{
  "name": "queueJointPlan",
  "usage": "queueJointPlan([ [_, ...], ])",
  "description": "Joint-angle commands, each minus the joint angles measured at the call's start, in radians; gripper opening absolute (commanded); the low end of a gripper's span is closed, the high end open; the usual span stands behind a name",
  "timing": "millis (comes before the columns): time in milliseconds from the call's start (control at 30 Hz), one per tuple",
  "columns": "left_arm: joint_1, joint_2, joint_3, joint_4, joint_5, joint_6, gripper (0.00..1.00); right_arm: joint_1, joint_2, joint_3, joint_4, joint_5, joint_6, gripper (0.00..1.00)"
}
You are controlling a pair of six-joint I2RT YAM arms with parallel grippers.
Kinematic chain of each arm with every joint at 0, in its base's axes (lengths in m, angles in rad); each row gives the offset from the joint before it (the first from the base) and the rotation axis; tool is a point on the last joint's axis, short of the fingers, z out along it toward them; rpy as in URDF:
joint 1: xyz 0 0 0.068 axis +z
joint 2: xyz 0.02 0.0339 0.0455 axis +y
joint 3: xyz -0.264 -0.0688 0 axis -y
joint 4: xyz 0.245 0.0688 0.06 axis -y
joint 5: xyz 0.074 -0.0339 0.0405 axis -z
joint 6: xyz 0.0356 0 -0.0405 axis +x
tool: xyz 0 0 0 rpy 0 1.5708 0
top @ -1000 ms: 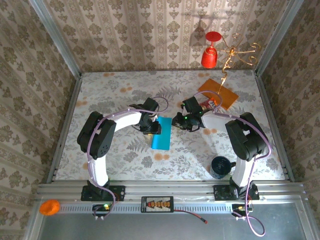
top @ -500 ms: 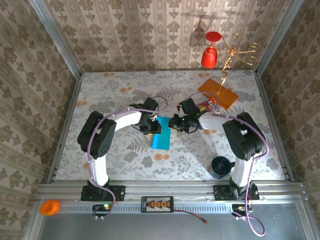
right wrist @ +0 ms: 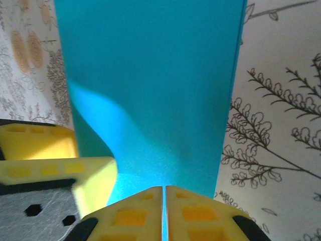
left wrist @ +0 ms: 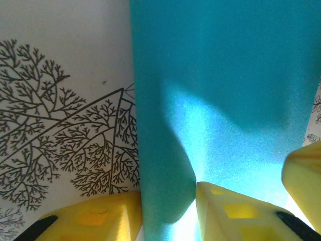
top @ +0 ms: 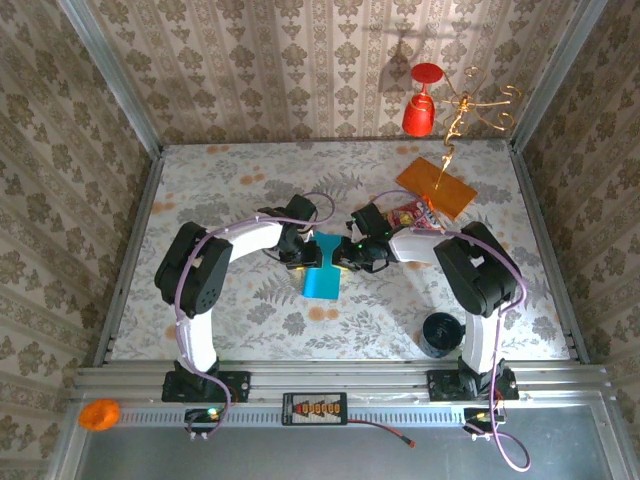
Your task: Fold a paper plane with a square sheet of paper (pick it up from the middle)
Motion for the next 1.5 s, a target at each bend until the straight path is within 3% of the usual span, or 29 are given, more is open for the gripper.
queueJointPlan([
  [0,-0.021,0.185,-0.080,0.090,0.008,-0.001,0.37,0.004,0.027,0.018,-0.022,-0.027,-0.008,0.10],
  [200,-0.023,0.181,-0.083,0.091,0.008,-0.003,0.37,0.001,0.038,0.001,-0.026,-0.004,-0.004,0.10],
  [367,-0.020,0.146,-0.081,0.080,0.024,-0.013,0.37,-0.002,0.065,0.012,-0.141,0.030,-0.077,0.08],
  [600,0.016,-0.088,-0.073,0.070,0.004,-0.086,0.42,-0.039,0.117,0.042,-0.306,0.069,-0.252,0.08],
  [767,0.026,-0.225,-0.062,0.070,0.035,-0.074,0.45,-0.041,0.135,0.037,-0.321,0.078,-0.291,0.07],
  [933,0.004,-0.187,-0.034,0.108,0.172,-0.071,0.35,-0.041,0.154,0.038,-0.325,0.078,-0.329,0.07],
  [1167,-0.014,-0.090,0.006,0.099,0.169,-0.093,0.12,-0.041,0.172,0.049,-0.346,0.094,-0.363,0.07],
  [1467,-0.010,-0.030,0.007,0.136,0.243,-0.107,0.00,-0.040,0.190,0.054,-0.368,0.116,-0.366,0.04],
])
